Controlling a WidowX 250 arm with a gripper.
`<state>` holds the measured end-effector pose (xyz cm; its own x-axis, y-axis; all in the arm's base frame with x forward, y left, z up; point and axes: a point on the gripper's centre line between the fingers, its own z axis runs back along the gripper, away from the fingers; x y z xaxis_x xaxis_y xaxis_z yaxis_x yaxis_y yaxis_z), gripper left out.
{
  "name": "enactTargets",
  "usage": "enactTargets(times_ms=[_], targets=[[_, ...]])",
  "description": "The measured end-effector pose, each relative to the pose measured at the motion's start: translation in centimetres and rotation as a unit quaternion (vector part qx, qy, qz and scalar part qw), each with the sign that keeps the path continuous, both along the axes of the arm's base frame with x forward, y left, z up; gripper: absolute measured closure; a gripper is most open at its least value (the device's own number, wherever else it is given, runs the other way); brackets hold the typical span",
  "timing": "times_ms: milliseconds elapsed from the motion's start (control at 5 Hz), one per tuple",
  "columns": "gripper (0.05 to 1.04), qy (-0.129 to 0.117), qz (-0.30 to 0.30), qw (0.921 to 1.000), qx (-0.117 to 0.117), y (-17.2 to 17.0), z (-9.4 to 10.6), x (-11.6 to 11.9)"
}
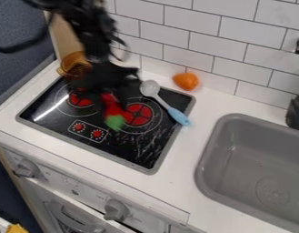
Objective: Moved the red chili to the right of the stove
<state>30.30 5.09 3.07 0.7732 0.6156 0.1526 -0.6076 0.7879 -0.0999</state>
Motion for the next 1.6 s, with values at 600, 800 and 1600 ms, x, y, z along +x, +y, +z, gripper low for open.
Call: enactTargets(times_ms=[600, 800, 1600], targets=[[0.61, 0.028, -0.095, 0.9945, 0.033, -2.9, -4.2, -1.7], [0.609, 0.034, -0.116, 0.9921, 0.033, -3.3, -5.5, -1.7], [0.076, 0.046, -0.099, 0.9939, 0.016, -3.8, -5.5, -1.4]])
